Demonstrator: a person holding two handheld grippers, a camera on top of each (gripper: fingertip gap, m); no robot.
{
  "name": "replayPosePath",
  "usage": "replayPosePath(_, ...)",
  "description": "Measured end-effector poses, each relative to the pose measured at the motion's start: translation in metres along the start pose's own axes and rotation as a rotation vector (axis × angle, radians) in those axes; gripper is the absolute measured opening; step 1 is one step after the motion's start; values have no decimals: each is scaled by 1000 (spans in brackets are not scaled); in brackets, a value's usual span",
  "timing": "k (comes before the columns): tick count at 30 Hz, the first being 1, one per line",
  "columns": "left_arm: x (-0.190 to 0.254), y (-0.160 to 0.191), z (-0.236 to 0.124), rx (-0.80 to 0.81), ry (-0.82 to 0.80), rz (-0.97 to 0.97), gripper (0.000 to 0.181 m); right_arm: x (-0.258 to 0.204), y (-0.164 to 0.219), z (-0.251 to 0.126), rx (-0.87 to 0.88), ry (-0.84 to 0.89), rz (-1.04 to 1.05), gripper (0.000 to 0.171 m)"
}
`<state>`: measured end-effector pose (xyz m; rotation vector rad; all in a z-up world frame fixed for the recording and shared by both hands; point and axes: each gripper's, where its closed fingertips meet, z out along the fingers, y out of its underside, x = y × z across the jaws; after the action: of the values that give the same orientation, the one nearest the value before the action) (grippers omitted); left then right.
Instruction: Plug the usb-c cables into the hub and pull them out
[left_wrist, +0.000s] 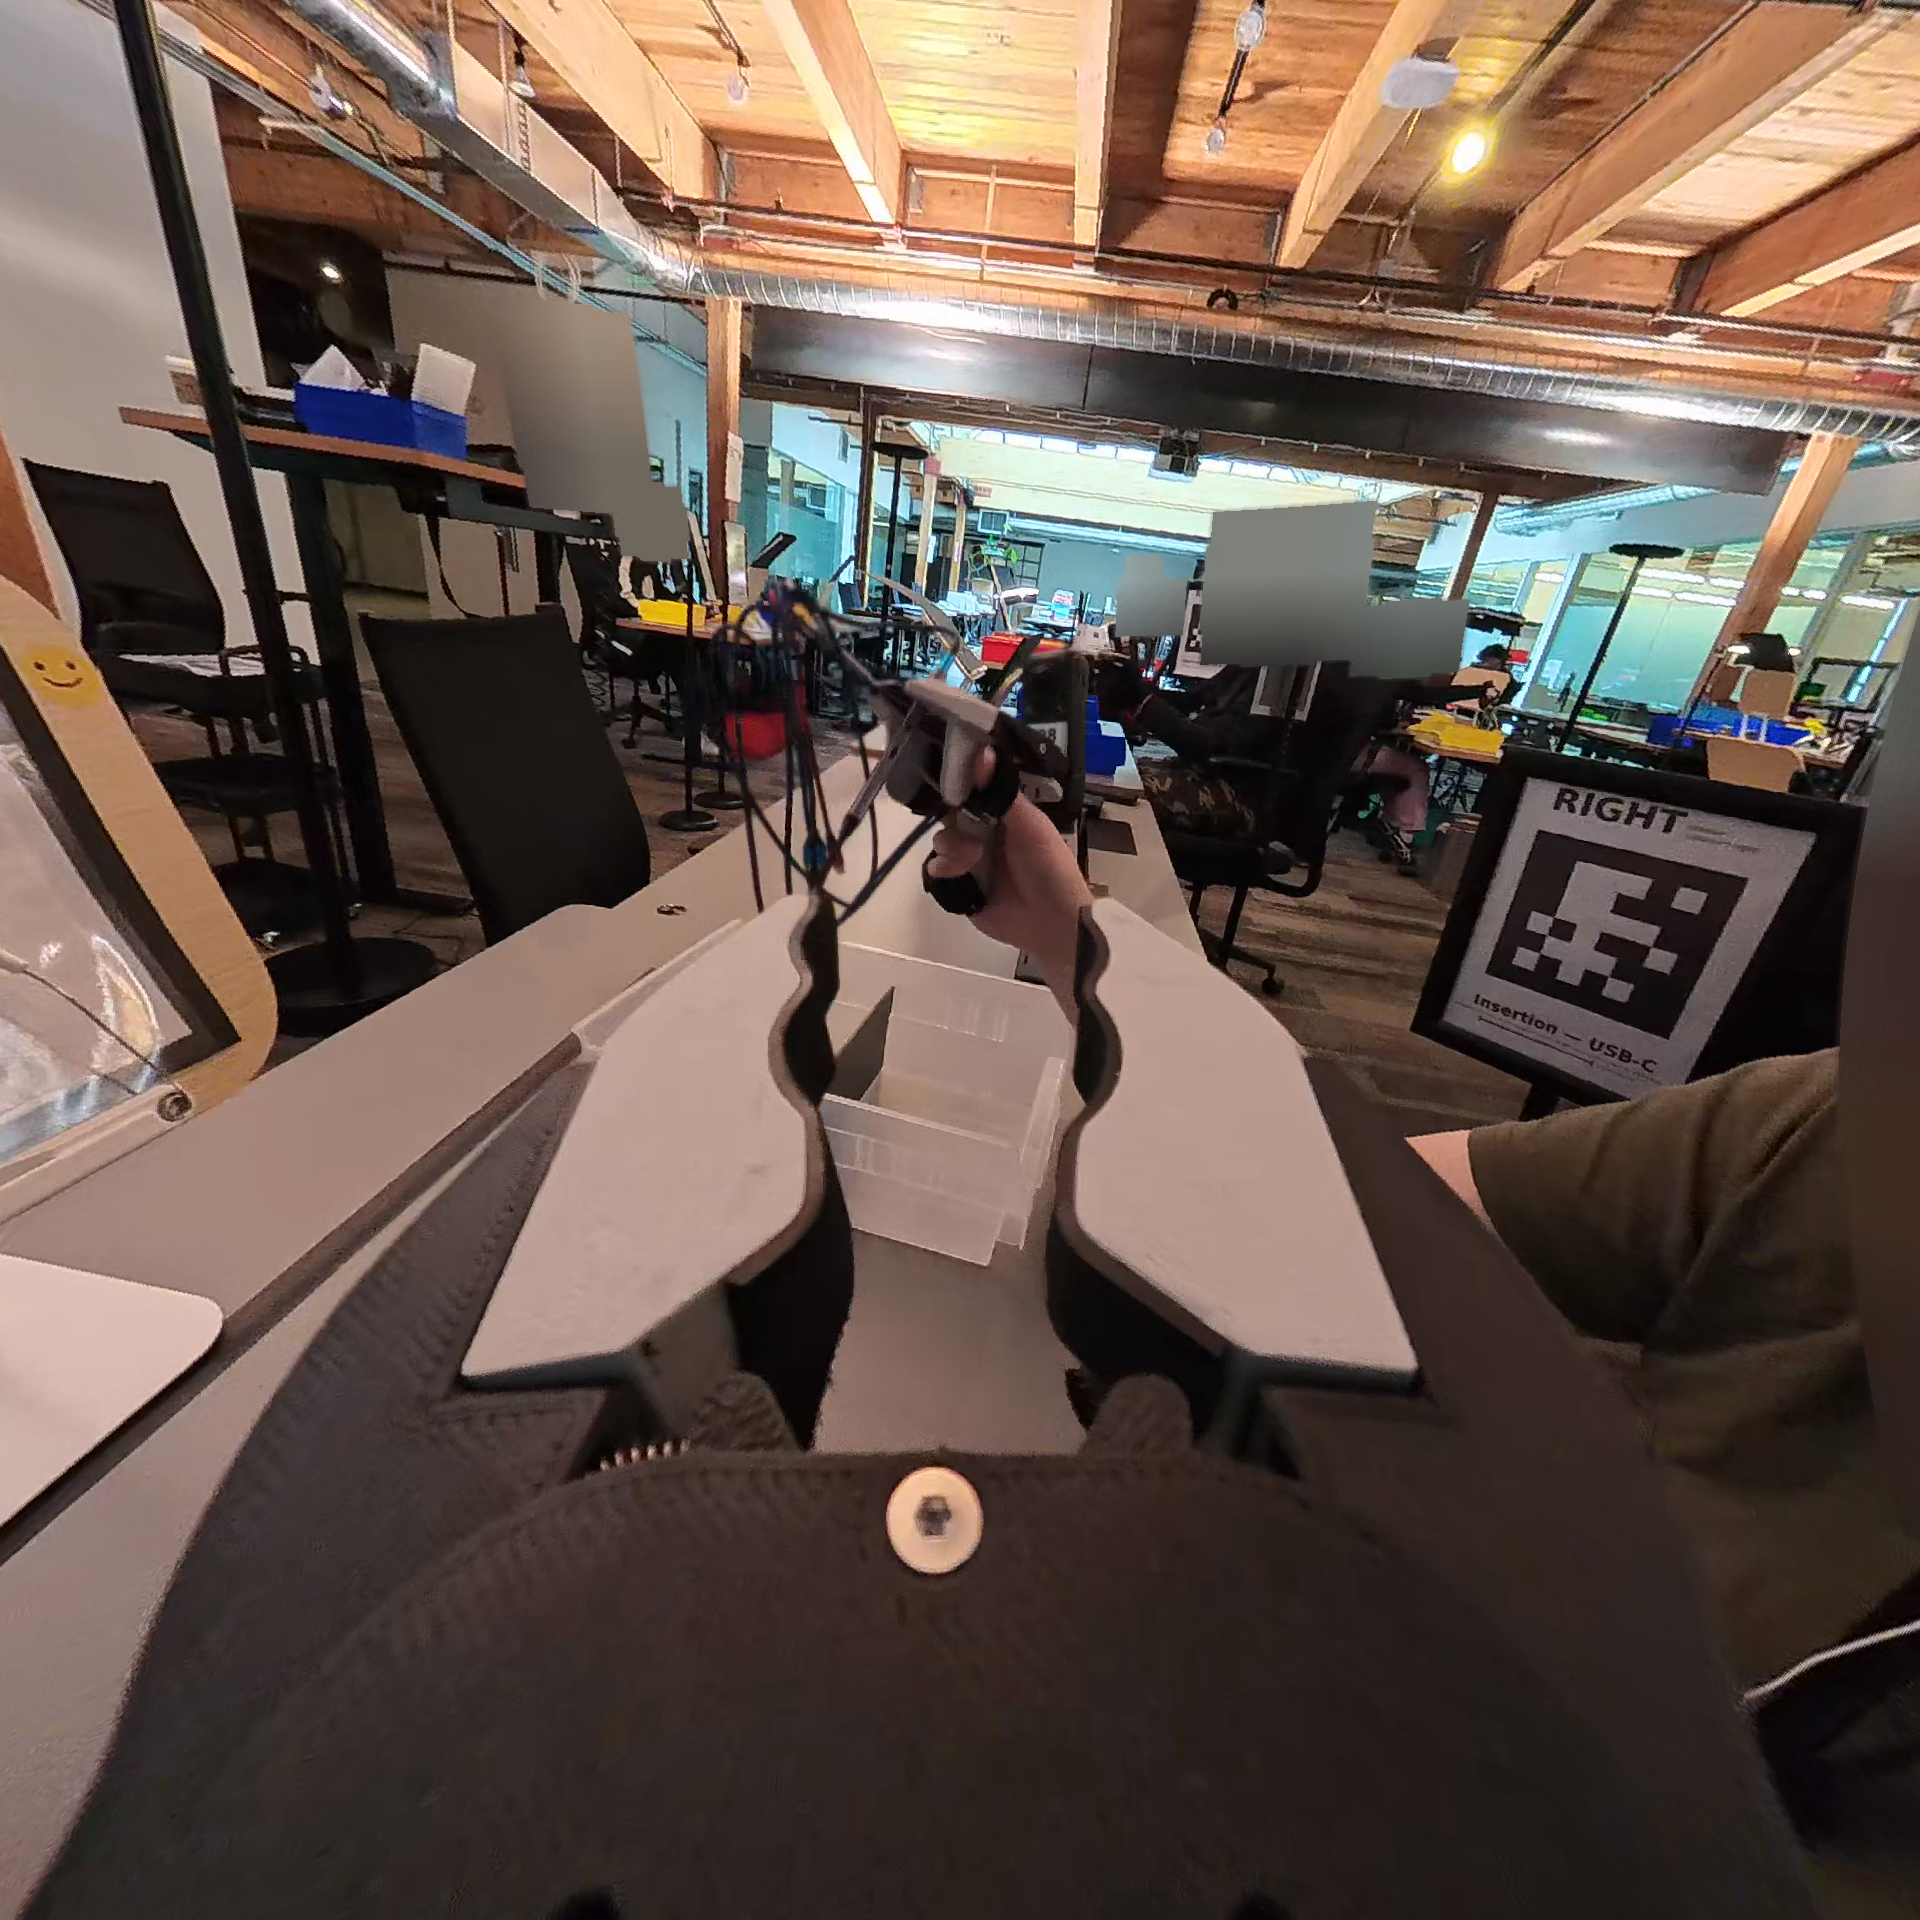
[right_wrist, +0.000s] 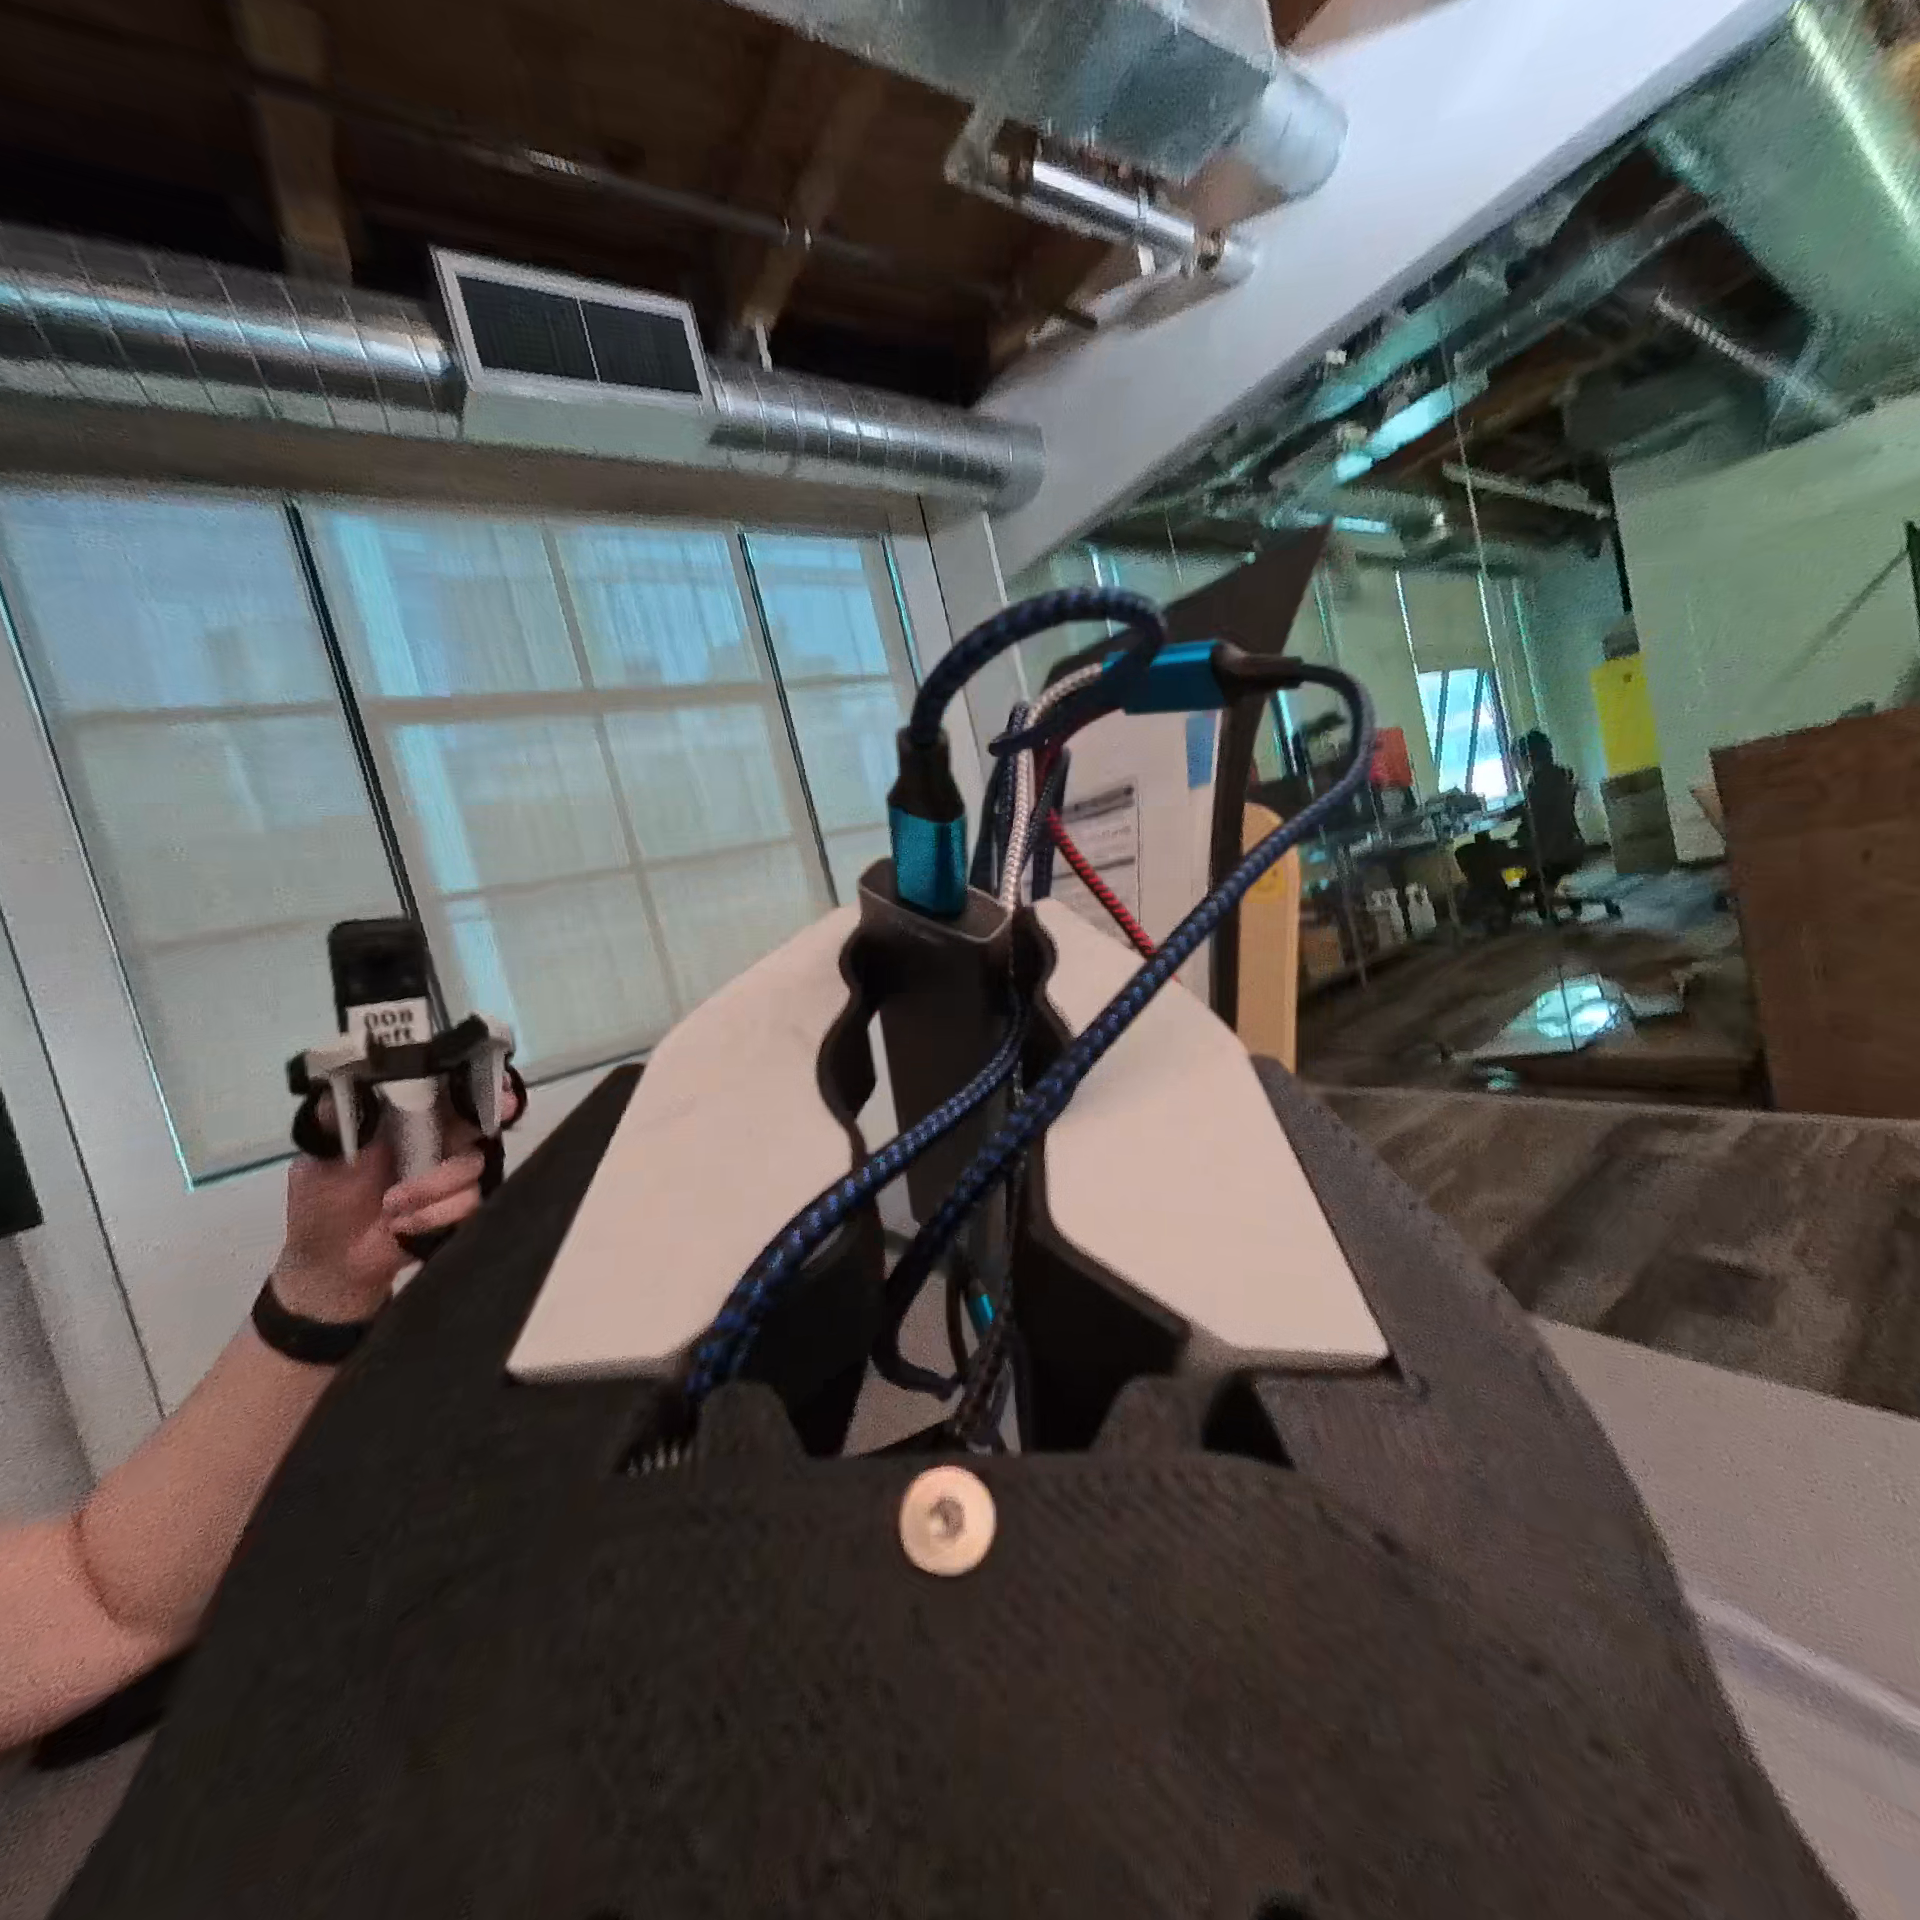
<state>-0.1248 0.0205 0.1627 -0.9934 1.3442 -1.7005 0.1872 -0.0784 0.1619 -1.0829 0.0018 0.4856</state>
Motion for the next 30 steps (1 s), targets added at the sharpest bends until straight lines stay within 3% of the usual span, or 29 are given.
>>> replayPosePath(5, -5, 5, 3, -20, -21, -11, 40, -20, -37, -15, 271, -177, 98, 25)
replayPosePath(8, -8, 9, 4, -27, -25, -25, 39, -14, -40, -21, 293, -94, -6, 25)
replayPosePath(13, -10, 16, 8, -51, -28, -22, 38, 44, 6, -27, -12, 226, -253, 25)
replayPosePath(19, -12, 27, 14, -87, -18, -41, 38, 73, 78, -26, -371, 170, -232, 25)
replayPosePath(25, -13, 31, 15, -105, -10, -53, 37, 17, 42, 11, -230, 99, -556, 24)
replayPosePath(30, -14, 31, 15, -105, -11, -49, 37, -22, -1, 15, -11, 95, -734, 24)
